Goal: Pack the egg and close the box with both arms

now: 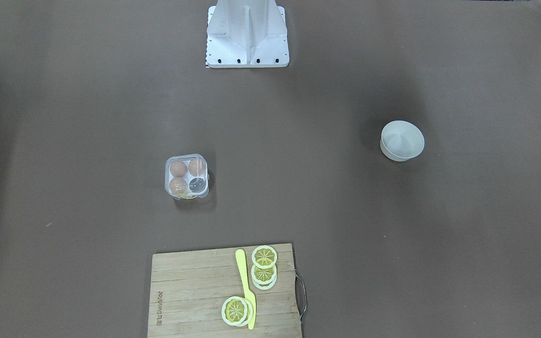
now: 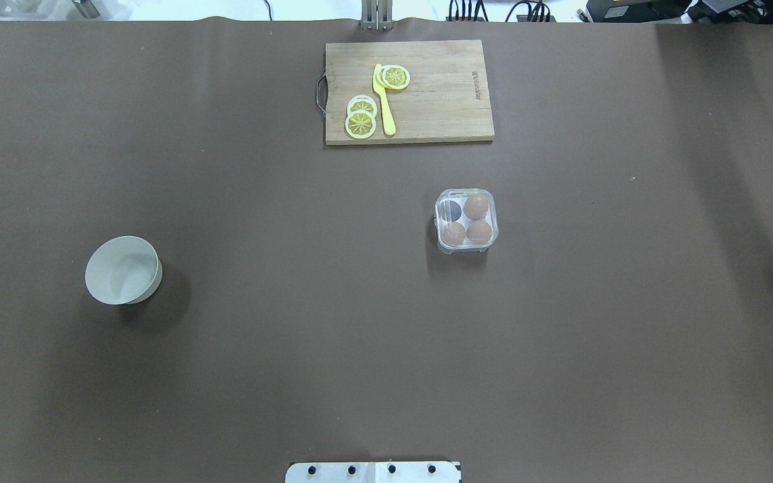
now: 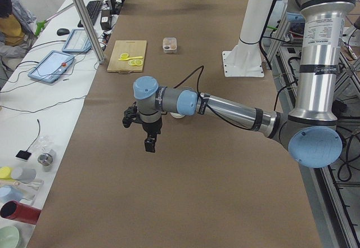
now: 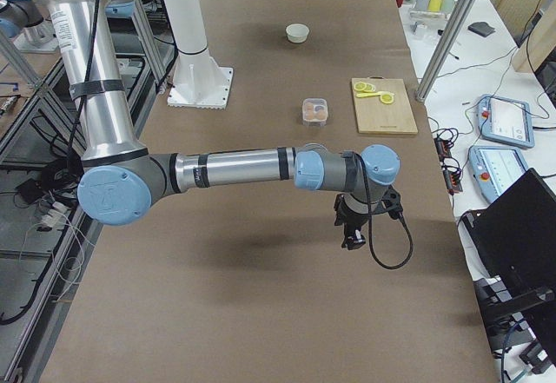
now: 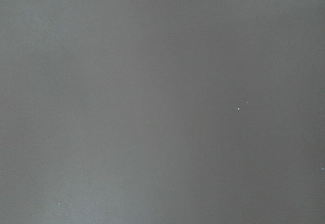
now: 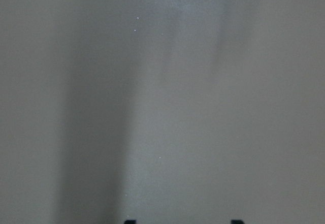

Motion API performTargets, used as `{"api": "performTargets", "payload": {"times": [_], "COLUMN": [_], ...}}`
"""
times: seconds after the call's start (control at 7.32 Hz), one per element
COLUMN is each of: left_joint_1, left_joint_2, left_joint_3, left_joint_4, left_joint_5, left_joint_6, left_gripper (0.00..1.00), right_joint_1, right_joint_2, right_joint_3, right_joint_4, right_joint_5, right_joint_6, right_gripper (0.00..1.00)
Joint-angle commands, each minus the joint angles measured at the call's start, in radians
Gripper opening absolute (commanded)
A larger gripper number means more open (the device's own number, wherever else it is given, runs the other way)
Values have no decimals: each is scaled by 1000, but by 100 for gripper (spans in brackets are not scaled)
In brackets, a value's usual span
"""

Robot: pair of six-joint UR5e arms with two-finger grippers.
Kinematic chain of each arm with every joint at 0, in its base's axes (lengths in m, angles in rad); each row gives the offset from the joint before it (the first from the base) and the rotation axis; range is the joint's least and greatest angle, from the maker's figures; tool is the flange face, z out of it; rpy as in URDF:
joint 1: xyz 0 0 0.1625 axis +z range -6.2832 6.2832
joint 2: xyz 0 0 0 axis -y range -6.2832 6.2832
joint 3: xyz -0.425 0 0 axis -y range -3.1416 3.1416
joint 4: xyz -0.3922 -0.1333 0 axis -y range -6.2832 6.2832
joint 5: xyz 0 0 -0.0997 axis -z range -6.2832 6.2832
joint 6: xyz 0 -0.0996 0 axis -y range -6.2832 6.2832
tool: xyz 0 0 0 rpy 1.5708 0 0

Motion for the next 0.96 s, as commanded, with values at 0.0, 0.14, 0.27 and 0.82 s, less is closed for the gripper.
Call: {"api": "performTargets", "payload": {"times": [0.0, 0.14, 0.27, 0.82], "left_joint_1": [2, 2, 2, 2], "left_joint_2": [-8, -5, -5, -2], "left_joint_3": [0, 2, 0, 2], "left_joint_4": [3, 3, 2, 2], "left_joint_5": [-2, -3, 3, -5], "left_joint_6": [0, 0, 0, 0], "left_gripper": [98, 98, 98, 98], "right_joint_1": [0, 0, 0, 0], "right_joint_2": [-34, -48, -53, -67], "right_joint_3": [-3, -1, 2, 11], "right_joint_4": [59, 85, 88, 90], "right_joint_5": [3, 3, 3, 3], "right_joint_6": [9, 9, 9, 7], "right_gripper": [100, 100, 100, 100]}}
